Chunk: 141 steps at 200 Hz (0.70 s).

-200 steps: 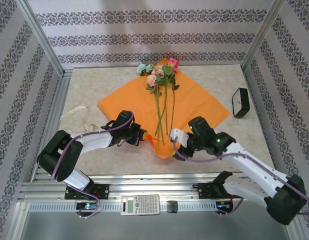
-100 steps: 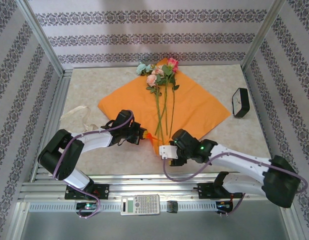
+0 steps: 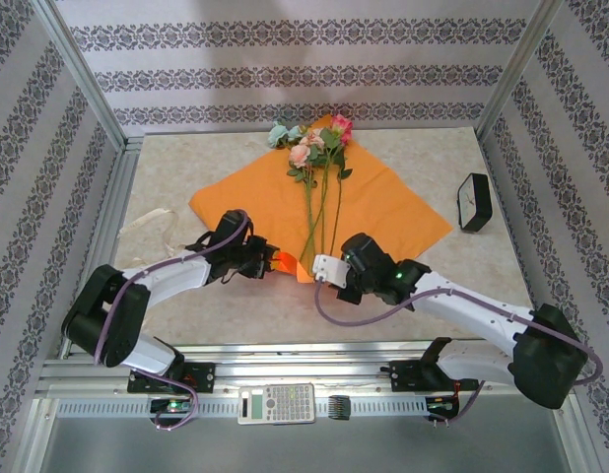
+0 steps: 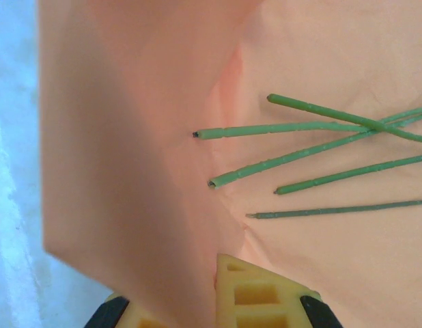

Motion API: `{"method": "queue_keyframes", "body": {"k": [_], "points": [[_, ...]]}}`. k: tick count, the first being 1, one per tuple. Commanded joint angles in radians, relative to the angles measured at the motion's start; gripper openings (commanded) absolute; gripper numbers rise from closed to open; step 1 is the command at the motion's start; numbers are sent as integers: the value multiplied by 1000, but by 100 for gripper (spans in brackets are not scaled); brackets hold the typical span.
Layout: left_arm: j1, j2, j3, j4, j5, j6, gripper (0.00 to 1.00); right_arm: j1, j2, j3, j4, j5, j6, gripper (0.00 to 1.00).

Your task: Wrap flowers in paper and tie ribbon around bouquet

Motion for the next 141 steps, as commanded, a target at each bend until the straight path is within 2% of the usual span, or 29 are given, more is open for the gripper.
{"method": "queue_keyframes", "body": {"k": [1,29,56,79,98,141], "points": [[29,-27,23,-106,-15,54,19,-51,13,59,-75,-155,83,0],[52,-23,35,-117,-4,78,32,-120,114,150,-116,-243,145,0],[64,-57,85,-243,-41,152,50,-178,226,246,-158,-332,205,0],[74,-112,106,-354,-91,210,60,-219,333,328,-199,-309,271,0],[79,-154,110,-417,-113,255,62,-279,431,397,-237,-338,340,0],[79,-204,68,-449,-82,343,60,-366,638,572,-390,-384,440,0]]}}
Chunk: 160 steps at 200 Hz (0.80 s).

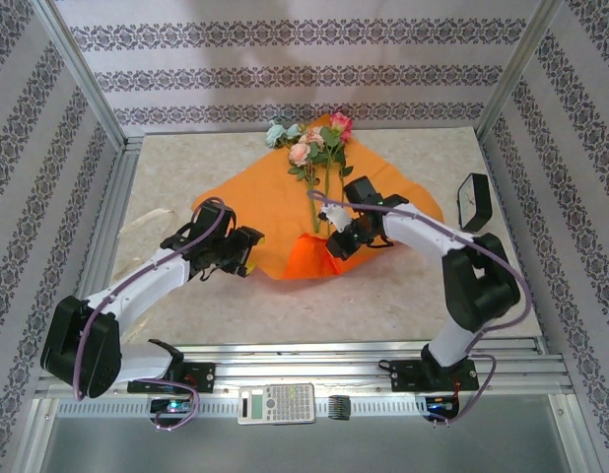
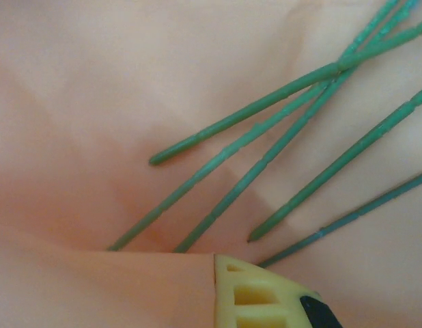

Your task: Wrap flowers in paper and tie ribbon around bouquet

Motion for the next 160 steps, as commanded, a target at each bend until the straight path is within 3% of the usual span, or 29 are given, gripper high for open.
{"method": "queue_keyframes", "body": {"k": [1,25,56,82,127,160], "points": [[8,-27,-21,-91,-1,91,60,-34,82,95,-119,-53,94,0],[8,-37,-34,-102,6,130,61,-85,133,127,-164,-67,169,0],[1,-2,-21,-91,38,167,64,-123,65,64,-116,-110,194,0],[-28,42,-2,-80,64,168,74,-128,5,26,-113,-130,197,0],[-89,77,-50,50,25,-43,78,-106,-66,-33,-89,-184,237,0],[-102,119,-60,118,15,-130,75,-32,-134,-83,-109,-191,232,0]]}}
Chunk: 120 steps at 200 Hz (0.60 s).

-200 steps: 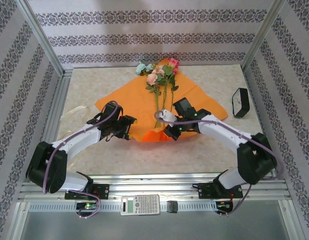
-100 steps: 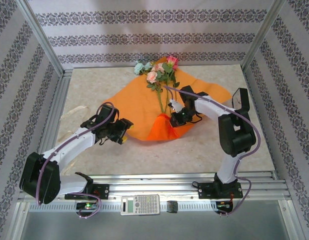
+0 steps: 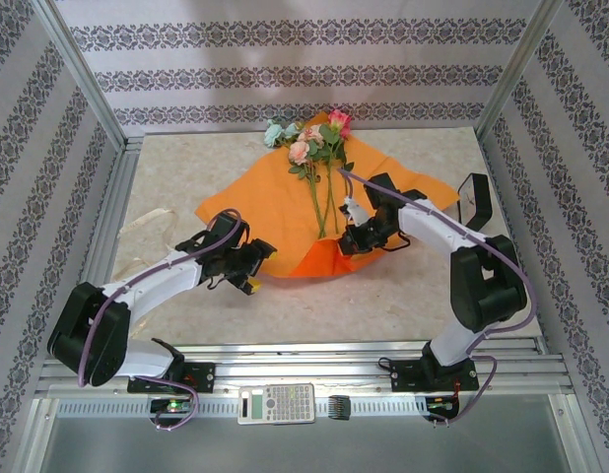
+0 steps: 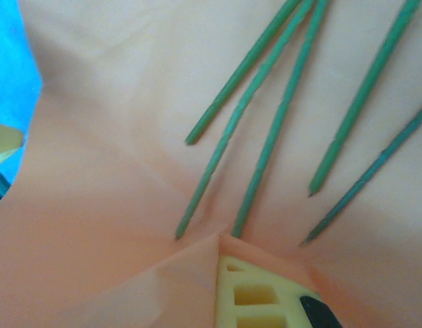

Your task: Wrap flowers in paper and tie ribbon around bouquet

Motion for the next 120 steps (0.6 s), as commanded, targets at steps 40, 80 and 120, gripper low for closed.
{"method": "queue_keyframes", "body": {"k": [40,80,120], "points": [[-26,-1,-52,-4,-1,-134,58,157,-167,-128,-10,-46,26,0],[-30,-142,-124,-139,-6,-156,21,193,-267,-200,-3,-72,50,0],[-30,-155,-160,-87,-12,-206,12,153,-286,-221,46,-79,78,0]]}}
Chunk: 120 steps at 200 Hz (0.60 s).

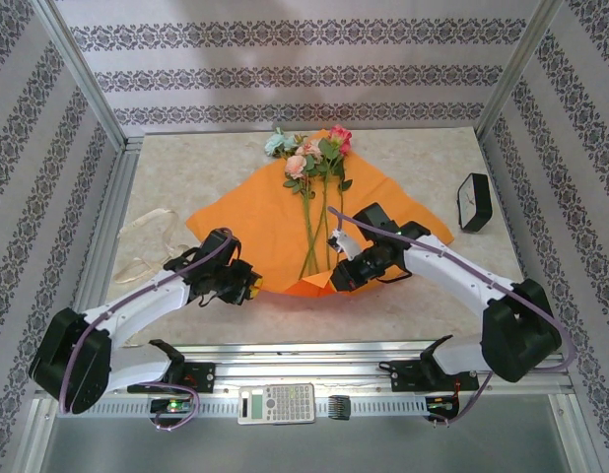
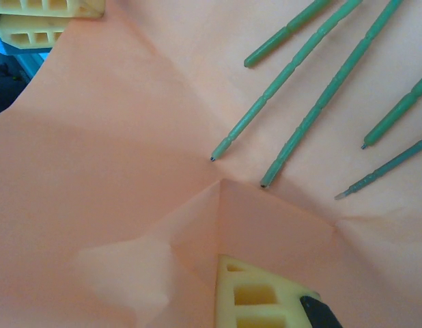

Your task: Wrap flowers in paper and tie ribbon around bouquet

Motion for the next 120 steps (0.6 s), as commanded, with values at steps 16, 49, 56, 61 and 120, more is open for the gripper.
{"method": "queue_keyframes", "body": {"k": [16,49,56,61,120], "points": [[-8,77,-9,29,1,-86,7,-50,51,25,36,-45,16,0],[-4,133,70,-15,-50,-44,5,-105,115,64,38,-16,13,0],[-2,146,75,-11,-52,-40,5,-119,127,66,42,-7,12,0],[1,156,77,-4,-51,-39,5,-126,138,70,44,1,9,0],[24,272,114,58,-27,-9,0,-163,265,141,51,95,-38,3]]}}
